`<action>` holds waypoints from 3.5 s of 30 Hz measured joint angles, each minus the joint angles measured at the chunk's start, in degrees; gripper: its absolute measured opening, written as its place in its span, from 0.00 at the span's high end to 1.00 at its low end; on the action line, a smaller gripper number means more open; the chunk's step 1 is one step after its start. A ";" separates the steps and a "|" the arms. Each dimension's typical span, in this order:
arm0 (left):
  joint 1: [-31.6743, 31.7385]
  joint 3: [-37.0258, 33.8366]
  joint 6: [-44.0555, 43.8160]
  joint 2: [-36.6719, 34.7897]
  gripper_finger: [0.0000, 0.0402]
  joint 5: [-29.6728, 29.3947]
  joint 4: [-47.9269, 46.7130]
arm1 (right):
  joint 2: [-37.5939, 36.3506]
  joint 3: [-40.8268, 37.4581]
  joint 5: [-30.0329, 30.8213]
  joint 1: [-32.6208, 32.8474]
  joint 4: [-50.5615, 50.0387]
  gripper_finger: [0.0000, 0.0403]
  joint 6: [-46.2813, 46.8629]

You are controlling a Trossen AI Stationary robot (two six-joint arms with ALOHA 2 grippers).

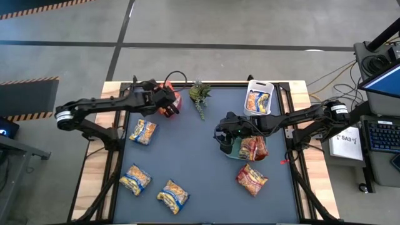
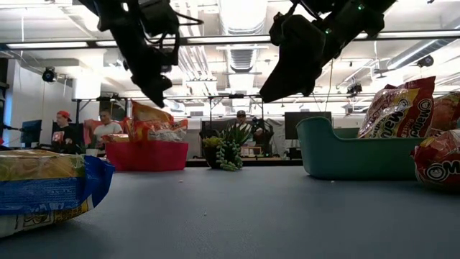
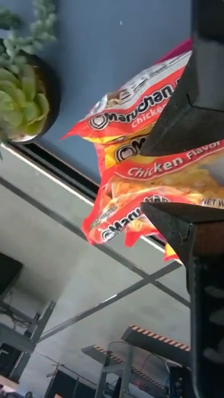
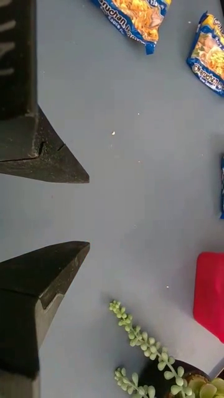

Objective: Sort Maruchan noodles
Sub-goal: Put the orange noodle pack into the red bin, then put the blue noodle pack into the white bin

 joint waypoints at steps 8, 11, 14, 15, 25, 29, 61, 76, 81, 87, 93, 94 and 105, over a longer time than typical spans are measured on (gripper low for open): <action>-0.42 0.28 -2.26 -1.34 0.75 0.00 -1.13 | 0.01 0.00 0.02 0.00 0.00 0.62 0.04; -1.95 0.28 -4.50 -2.94 0.76 3.43 -2.44 | 0.01 0.00 0.00 0.00 0.00 0.62 0.00; -4.23 0.28 -5.19 -4.63 0.76 13.72 -3.16 | 0.01 0.00 -0.02 0.02 0.00 0.63 0.12; -5.19 0.28 -5.17 -5.18 0.76 18.22 -3.44 | 0.01 0.00 -0.02 0.02 0.00 0.63 0.31; -15.79 -0.18 -15.22 -6.70 0.76 34.58 -15.67 | 0.01 0.00 -0.10 0.02 0.00 0.64 1.44; -18.10 -2.18 -24.28 -5.64 0.76 34.24 -19.41 | 0.01 0.00 -0.09 0.02 -0.02 0.64 1.42; -18.64 -16.55 -52.66 -4.90 0.68 17.58 -16.58 | 0.03 0.00 -0.04 0.02 0.02 0.64 1.39; -19.25 -16.02 -53.02 7.27 0.69 13.71 -14.89 | 0.03 0.00 -0.03 0.02 0.22 0.64 1.62; -21.06 -13.82 -53.02 9.57 0.75 12.00 -16.75 | 0.03 0.00 -0.02 0.02 0.20 0.64 1.62; -22.01 -12.68 -53.37 10.11 0.87 12.06 -17.46 | 0.03 0.00 -0.02 0.02 0.20 0.64 1.60; -22.03 -12.68 -53.63 10.06 0.99 12.50 -17.01 | 0.03 0.00 -0.04 0.02 0.17 0.64 1.57; -22.10 -12.68 -53.50 10.06 0.99 13.09 -16.43 | 0.03 0.00 -0.04 0.02 0.16 0.64 1.57; -26.17 -12.48 -45.42 9.03 1.00 20.17 0.98 | 0.03 0.00 -0.04 0.02 0.11 0.64 1.44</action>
